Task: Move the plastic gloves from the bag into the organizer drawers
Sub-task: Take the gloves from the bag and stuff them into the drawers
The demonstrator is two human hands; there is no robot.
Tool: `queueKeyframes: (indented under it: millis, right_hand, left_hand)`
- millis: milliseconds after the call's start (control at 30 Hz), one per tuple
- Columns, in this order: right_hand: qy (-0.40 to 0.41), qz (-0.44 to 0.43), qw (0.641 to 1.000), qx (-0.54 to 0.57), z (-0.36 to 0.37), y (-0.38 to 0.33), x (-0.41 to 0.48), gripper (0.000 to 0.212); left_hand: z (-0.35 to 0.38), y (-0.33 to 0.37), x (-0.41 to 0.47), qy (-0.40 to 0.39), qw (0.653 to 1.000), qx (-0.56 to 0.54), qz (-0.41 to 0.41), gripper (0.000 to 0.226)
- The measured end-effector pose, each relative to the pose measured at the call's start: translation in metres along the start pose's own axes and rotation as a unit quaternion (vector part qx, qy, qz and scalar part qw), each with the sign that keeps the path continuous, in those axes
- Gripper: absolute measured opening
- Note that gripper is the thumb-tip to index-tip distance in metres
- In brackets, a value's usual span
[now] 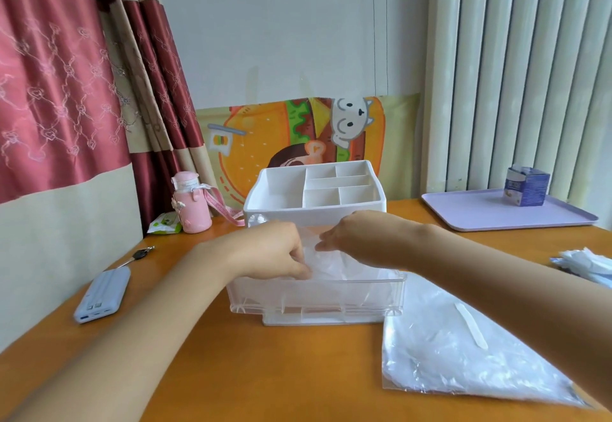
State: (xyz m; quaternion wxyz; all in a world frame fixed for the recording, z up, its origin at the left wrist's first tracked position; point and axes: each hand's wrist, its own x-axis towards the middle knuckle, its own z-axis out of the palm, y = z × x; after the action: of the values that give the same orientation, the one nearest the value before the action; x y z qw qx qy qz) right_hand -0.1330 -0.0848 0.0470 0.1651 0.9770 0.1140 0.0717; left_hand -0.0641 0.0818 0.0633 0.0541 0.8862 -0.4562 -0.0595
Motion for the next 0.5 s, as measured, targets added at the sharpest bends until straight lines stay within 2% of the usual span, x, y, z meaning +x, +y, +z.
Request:
queueKeyframes:
  millis: [33,100,167,233,333,400,467,500]
  right_hand:
    - [0.001,-0.003,1.0,-0.016,0.0,-0.001,0.0,0.049]
    - [0.043,-0.013,0.997,-0.06,-0.002,0.0,-0.004,0.04]
    - [0.143,-0.041,0.984,-0.1,-0.004,0.006,-0.011,0.027]
    - [0.244,-0.046,0.965,-0.079,-0.005,0.012,-0.019,0.019]
    - [0.335,0.013,0.94,0.061,-0.002,0.013,-0.02,0.028]
    - [0.39,0.075,0.901,0.175,-0.005,0.008,-0.019,0.026]
    - [0.444,0.076,0.852,0.267,-0.011,0.004,-0.024,0.017]
    - [0.462,0.05,0.84,0.279,-0.012,0.003,-0.029,0.015]
  left_hand:
    - [-0.002,0.001,-0.001,0.0,1.0,-0.01,-0.003,0.049]
    - [-0.005,0.001,-0.005,0.014,0.999,-0.034,0.008,0.032]
    - [-0.005,0.002,-0.01,0.05,0.997,-0.049,0.024,0.01]
    - [-0.007,0.003,-0.014,0.097,0.994,-0.04,0.033,0.005]
    - [-0.011,0.001,-0.017,0.162,0.986,-0.001,0.041,0.019]
    - [-0.012,-0.002,-0.025,0.239,0.969,0.004,0.063,0.025]
    - [-0.009,-0.004,-0.038,0.332,0.936,0.0,0.114,0.028]
    - [-0.005,-0.003,-0.045,0.364,0.92,0.009,0.145,0.029]
